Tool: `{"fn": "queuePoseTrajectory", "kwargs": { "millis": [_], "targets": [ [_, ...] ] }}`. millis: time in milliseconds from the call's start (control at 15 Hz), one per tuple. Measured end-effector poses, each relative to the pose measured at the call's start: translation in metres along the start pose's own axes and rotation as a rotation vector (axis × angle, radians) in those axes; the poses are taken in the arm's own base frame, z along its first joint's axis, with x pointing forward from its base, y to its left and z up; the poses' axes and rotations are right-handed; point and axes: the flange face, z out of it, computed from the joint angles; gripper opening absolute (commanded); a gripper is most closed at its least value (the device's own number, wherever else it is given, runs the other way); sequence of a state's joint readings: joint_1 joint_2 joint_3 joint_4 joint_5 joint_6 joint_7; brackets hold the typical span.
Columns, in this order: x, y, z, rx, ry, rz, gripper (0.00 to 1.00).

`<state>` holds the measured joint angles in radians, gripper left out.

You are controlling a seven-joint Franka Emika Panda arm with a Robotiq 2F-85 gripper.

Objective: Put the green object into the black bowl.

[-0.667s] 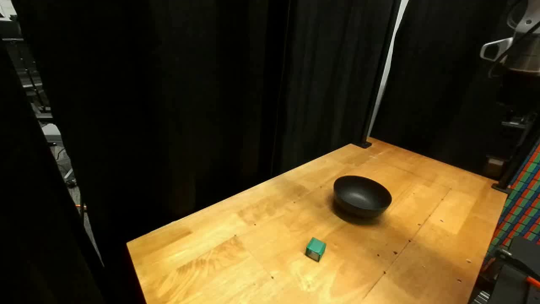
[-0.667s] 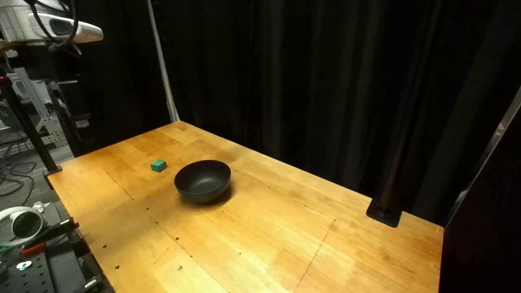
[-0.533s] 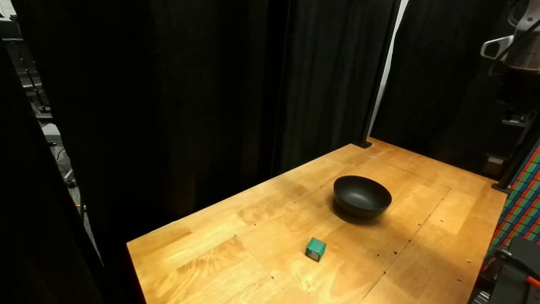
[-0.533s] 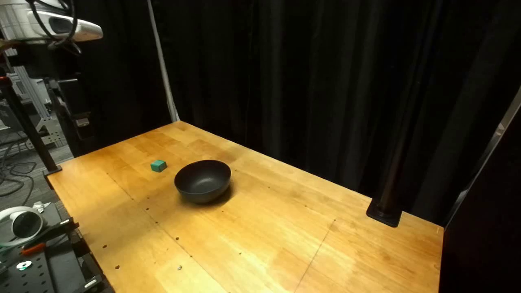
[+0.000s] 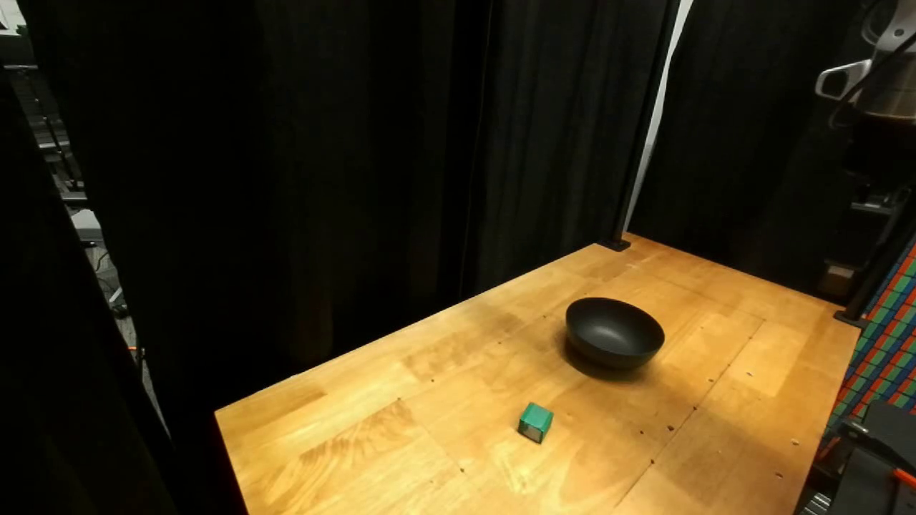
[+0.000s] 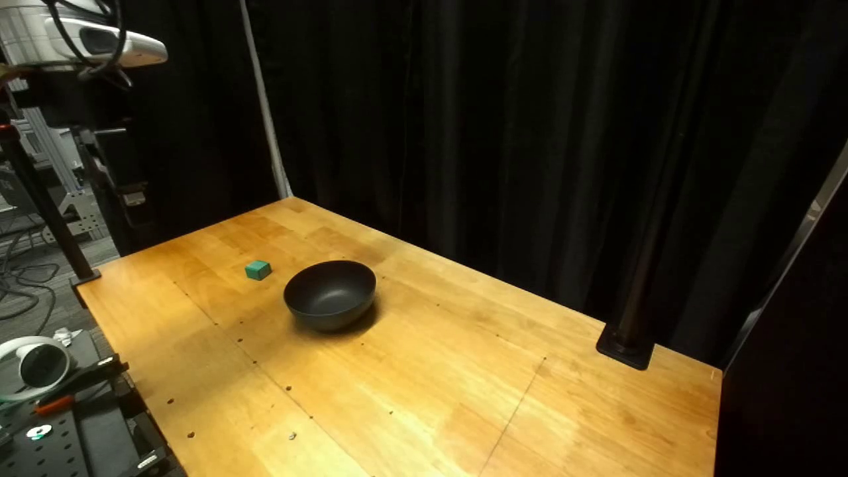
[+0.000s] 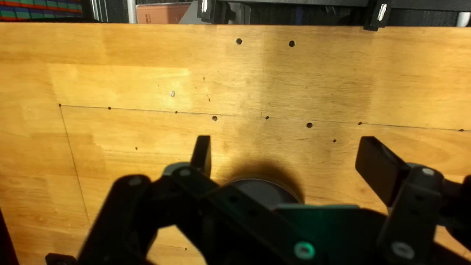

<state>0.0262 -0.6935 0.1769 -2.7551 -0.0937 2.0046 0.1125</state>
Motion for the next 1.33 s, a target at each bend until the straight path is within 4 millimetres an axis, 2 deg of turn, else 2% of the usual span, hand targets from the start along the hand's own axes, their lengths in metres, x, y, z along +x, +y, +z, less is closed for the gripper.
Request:
{"fn": "queuePoseTrajectory", "kwargs": {
  "millis": [400, 600, 800, 1067, 1200, 1333],
  "targets": [
    [0.0, 0.0, 0.001, -0.003, -0.002, -0.002, 1.0],
    [0.008, -0.009, -0.004, -0.048, 0.003, -0.01, 1.0],
    [0.03, -0.031, -0.013, -0.103, 0.014, -0.023, 1.0],
    [0.068, -0.053, -0.019, -0.1, 0.039, -0.041, 1.0],
    [0.088, -0.061, -0.012, -0.074, 0.052, -0.054, 1.0],
    [0.103, -0.073, 0.004, -0.046, 0.044, -0.075, 1.0]
  ]
}}
